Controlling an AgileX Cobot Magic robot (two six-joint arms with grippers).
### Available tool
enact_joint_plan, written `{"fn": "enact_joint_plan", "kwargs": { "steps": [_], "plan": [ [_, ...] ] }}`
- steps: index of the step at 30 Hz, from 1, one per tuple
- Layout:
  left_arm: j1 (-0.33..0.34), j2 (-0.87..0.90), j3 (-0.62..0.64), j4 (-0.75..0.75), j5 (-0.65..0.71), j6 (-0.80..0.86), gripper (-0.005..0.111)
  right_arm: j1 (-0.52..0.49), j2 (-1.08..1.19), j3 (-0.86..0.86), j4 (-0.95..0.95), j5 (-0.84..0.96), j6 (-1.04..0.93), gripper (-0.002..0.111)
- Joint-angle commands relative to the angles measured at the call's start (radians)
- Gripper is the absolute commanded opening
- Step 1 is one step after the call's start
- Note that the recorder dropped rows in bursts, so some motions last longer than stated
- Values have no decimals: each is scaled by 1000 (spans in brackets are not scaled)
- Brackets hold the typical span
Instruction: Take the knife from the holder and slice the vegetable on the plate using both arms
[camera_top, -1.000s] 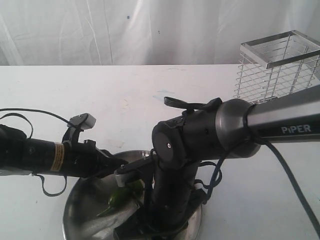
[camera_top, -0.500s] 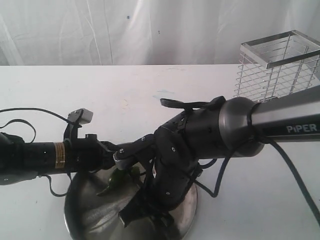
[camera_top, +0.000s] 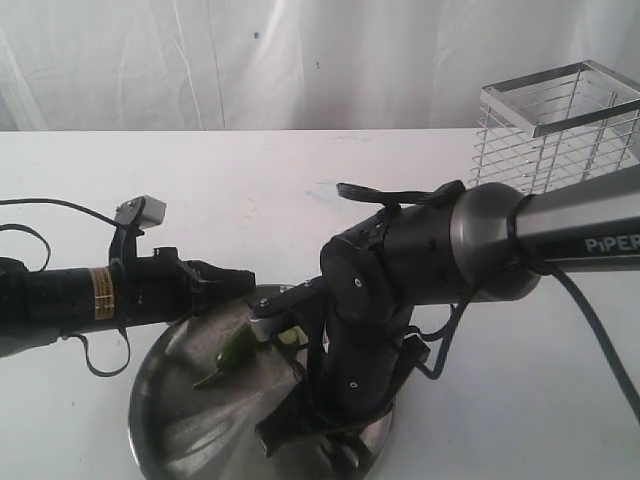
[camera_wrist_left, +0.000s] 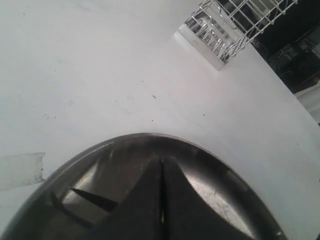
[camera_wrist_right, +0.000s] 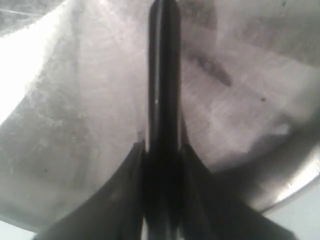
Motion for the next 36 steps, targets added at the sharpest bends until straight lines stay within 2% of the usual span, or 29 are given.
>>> {"fn": "enact_joint_plan", "kwargs": {
  "steps": [1, 4, 13, 29, 36],
  "plan": [
    [0, -8, 8, 23, 92, 3, 0, -4, -11, 1, 154, 39, -157, 0],
    [0, -8, 8, 31, 140, 3, 0, -4, -11, 1, 220, 57, -212, 0],
    [0, -8, 8, 74, 185, -2, 0, -4, -11, 1, 220, 57, -212, 0],
    [0, -8, 8, 68, 183, -2, 0, -4, -29, 1, 351, 110, -334, 0],
    [0, -8, 8, 78, 185, -2, 0, -4, -27, 5, 380, 214, -368, 0]
  ]
}}
